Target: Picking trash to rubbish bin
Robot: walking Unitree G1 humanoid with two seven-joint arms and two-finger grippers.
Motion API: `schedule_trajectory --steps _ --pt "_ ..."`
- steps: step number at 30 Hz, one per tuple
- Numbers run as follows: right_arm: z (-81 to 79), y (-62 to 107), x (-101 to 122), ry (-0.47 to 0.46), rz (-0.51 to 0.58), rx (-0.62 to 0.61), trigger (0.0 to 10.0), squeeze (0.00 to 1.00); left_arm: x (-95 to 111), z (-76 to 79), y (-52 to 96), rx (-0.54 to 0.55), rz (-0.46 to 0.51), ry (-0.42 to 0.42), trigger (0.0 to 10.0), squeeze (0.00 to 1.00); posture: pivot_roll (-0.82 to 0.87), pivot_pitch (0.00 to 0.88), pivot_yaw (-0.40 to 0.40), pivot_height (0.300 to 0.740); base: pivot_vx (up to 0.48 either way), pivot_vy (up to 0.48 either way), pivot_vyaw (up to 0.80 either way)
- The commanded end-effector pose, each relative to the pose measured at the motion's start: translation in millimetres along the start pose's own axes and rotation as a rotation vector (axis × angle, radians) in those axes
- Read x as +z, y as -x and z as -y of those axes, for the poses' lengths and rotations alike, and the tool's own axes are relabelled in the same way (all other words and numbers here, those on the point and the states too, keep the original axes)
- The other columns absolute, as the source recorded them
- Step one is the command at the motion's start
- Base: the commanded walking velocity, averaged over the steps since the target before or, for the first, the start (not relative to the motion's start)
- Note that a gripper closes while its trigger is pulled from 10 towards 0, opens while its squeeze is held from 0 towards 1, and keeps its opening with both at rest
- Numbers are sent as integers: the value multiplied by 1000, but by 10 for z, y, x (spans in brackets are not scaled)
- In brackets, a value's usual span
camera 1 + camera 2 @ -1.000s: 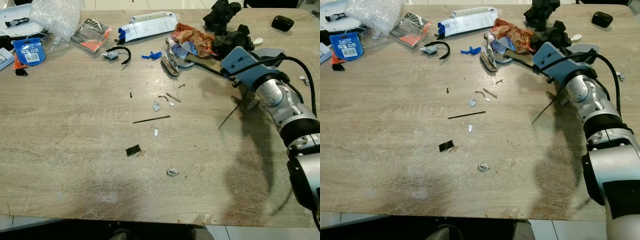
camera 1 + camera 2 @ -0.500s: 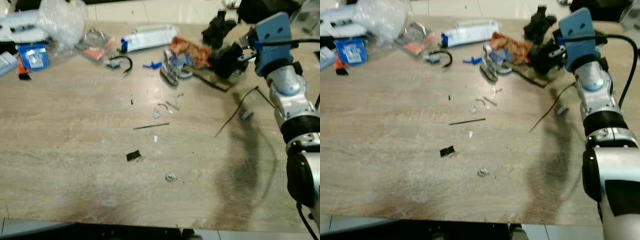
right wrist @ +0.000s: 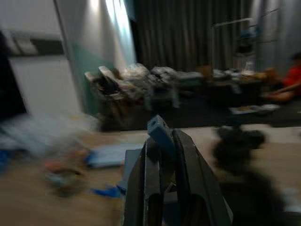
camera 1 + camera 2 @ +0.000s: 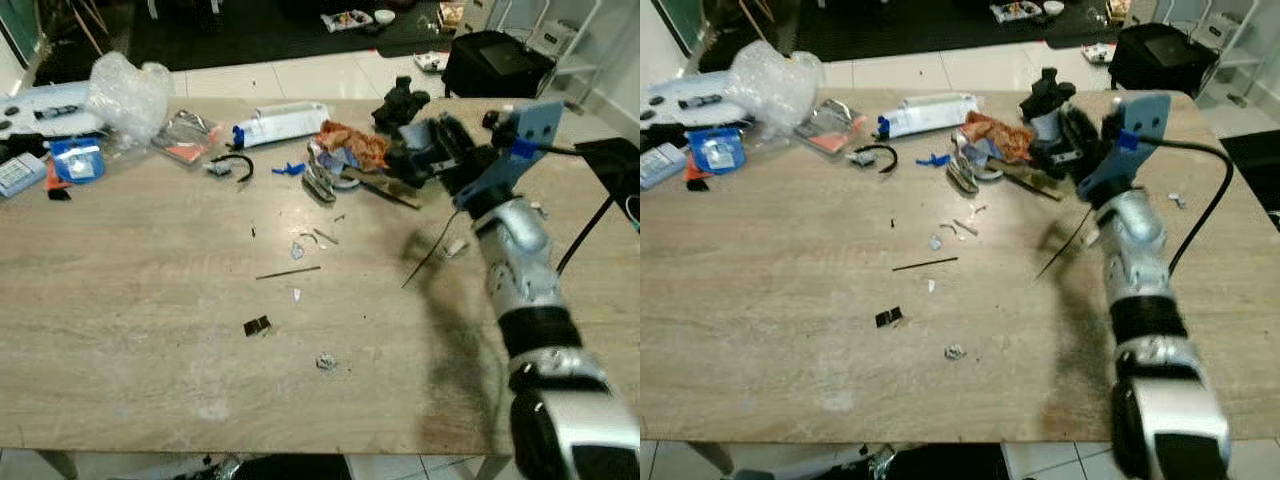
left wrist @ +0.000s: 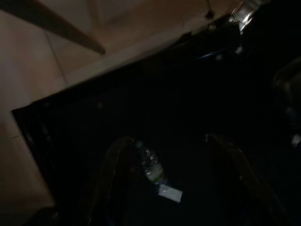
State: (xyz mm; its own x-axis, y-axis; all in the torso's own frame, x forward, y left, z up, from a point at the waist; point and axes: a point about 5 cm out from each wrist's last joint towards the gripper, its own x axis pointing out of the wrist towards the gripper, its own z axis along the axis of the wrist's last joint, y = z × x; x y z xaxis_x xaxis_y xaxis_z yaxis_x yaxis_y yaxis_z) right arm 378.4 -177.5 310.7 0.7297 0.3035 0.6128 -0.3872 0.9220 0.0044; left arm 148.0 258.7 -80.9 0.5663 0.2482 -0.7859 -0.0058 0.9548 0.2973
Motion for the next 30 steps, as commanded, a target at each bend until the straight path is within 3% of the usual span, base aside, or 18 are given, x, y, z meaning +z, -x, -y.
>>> schedule_trajectory --steps 1,2,3,5,6,7,8,9,13,18,19,25,30 --pt "-117 45 55 -148 46 44 4431 0 -118 -17 22 14 -55 7 10000 0 -125 117 42 740 0 0 0" --pt "-117 45 55 -148 46 44 4431 0 -118 -17 22 14 -55 7 10000 0 -125 117 42 740 0 0 0" --pt "-248 107 61 -235 55 114 10000 0 -73 67 8 -16 -47 39 10000 0 -137 109 46 740 0 0 0" --pt "-329 139 64 -257 56 156 10000 0 -55 126 4 -40 -45 61 10000 0 -140 108 47 740 0 0 0" --pt "-518 210 42 -292 36 250 10000 0 -21 299 0 -109 -51 106 10000 0 -158 101 52 740 0 0 0" --pt "-574 231 29 -305 28 275 10000 0 -8 364 1 -134 -55 117 10000 0 -161 100 52 740 0 0 0" --pt "-574 231 29 -305 28 275 10000 0 -8 364 1 -134 -55 117 10000 0 -161 100 52 740 0 0 0" --pt "-683 277 2 -359 13 313 10000 0 11 495 7 -182 -61 107 10000 0 -175 99 52 740 0 0 0" --pt "-852 408 -53 -480 -17 326 10000 0 15 688 30 -240 -80 88 10000 0 -196 113 52 740 0 0 0" --pt "-890 483 -132 -556 -49 288 10000 0 11 717 34 -249 -92 92 10000 0 -183 107 42 740 0 0 0" --pt "-925 533 -195 -576 -92 272 10000 0 -15 658 29 -231 -105 119 10000 0 -175 106 39 740 0 0 0" --pt "-932 487 -294 -555 -159 227 10000 0 -100 547 33 -201 -138 131 10000 0 -171 95 36 740 -181 0 0" --pt "-909 447 -396 -529 -204 168 10000 0 -116 540 36 -197 -144 140 10000 0 -169 95 46 740 -303 0 0"
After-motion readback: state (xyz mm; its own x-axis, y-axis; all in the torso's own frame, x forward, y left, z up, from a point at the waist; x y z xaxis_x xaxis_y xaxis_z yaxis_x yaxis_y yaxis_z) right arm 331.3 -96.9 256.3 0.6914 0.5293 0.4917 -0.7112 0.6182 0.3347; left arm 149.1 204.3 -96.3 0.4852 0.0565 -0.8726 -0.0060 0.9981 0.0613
